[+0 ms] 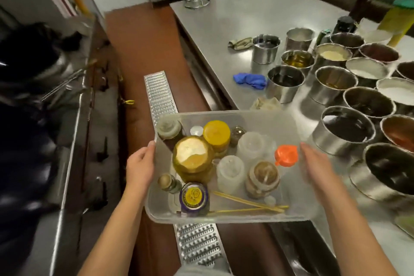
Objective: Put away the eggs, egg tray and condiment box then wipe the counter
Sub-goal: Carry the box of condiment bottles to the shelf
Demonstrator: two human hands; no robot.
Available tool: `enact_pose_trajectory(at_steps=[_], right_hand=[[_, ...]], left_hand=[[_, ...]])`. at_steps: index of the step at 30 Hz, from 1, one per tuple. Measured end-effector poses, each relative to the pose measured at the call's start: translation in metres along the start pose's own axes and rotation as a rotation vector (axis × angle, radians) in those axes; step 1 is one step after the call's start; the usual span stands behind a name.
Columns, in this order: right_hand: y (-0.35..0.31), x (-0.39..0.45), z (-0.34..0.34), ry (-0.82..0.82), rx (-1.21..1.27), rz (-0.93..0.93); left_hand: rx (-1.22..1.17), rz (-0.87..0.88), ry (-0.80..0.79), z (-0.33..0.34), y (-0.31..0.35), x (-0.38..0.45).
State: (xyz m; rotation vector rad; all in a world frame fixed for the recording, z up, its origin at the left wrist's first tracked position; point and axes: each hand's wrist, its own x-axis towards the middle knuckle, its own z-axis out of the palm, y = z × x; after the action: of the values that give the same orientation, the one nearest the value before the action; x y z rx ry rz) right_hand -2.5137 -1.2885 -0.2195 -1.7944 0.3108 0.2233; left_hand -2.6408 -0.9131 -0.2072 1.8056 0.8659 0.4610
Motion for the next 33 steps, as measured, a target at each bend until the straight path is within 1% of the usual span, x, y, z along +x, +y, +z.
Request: enact_pose_trajectory(at_steps=[6,12,17,21,23,25,30,33], right_hand=[[-0.044,0.050,0.062,-0.119,-0.014,-0.010],[-0.073,0.126,0.124,-0.243,-0.016,0.013],[-0.112,0.183,0.169,-0.386,-0.176,-0.105],[-0.137,0.227,0.205,-0.489,-0.213,-0.138],[-0.146,0.243,0.221,-0.505,-0.211,-0.151],[-0.154,0.253,0.237,-0.488,-0.215,-0.168],[-0.177,0.276,0.283,-0.530,-0.229,-0.114],[-0.189,0.294,0.315,-0.539,-0.243,-0.122]], left_hand=[[-0.008,-0.090,0.127,-0.021,-0.004,0.045],[0.000,-0.150,0.255,-0.021,-0.007,0.084],[0.001,-0.207,0.366,-0.018,0.016,0.110],[-0.021,-0.240,0.455,-0.014,0.024,0.130],[-0.013,-0.236,0.486,-0.017,0.026,0.140],[0.009,-0.226,0.504,-0.021,0.029,0.153],[0.009,-0.248,0.516,-0.030,0.026,0.199],[0.008,-0.261,0.521,-0.031,0.022,0.238]])
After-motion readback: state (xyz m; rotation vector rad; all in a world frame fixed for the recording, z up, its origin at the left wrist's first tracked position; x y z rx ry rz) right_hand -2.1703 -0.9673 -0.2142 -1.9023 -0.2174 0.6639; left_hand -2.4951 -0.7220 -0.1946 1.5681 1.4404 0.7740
